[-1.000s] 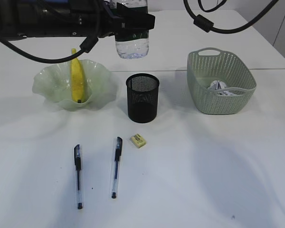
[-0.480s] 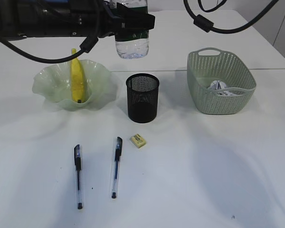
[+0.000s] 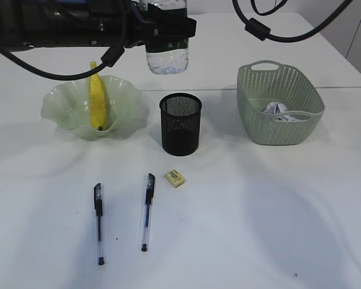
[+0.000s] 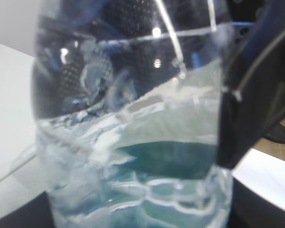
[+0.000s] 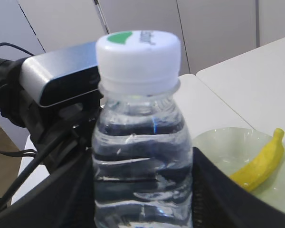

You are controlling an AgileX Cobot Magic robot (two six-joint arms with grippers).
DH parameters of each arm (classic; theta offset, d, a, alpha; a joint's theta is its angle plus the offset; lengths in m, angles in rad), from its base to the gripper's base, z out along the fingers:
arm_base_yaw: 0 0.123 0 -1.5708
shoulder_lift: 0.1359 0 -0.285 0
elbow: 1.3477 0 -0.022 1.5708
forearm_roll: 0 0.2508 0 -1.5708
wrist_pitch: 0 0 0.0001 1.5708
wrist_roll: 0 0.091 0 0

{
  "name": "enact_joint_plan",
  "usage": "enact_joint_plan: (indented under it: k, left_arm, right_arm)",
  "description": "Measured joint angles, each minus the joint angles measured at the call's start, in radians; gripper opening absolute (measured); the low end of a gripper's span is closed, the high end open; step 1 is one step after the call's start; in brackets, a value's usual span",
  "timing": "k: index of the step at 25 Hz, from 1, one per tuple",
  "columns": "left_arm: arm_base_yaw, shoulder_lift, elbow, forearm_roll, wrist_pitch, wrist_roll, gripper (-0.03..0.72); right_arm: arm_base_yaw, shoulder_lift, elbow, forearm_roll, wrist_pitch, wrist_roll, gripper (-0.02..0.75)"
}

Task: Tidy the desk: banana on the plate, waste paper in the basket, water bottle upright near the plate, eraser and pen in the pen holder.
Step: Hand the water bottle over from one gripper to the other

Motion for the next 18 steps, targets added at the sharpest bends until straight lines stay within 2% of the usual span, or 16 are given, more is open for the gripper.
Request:
enact_joint_plan:
  k: [18]
  left_arm:
    - [0.0,0.003,0.0,0.0,0.004,-0.002,0.389]
  right_arm:
    - [0.0,0.0,0.0,-0.002,0.004,0.021,0.456]
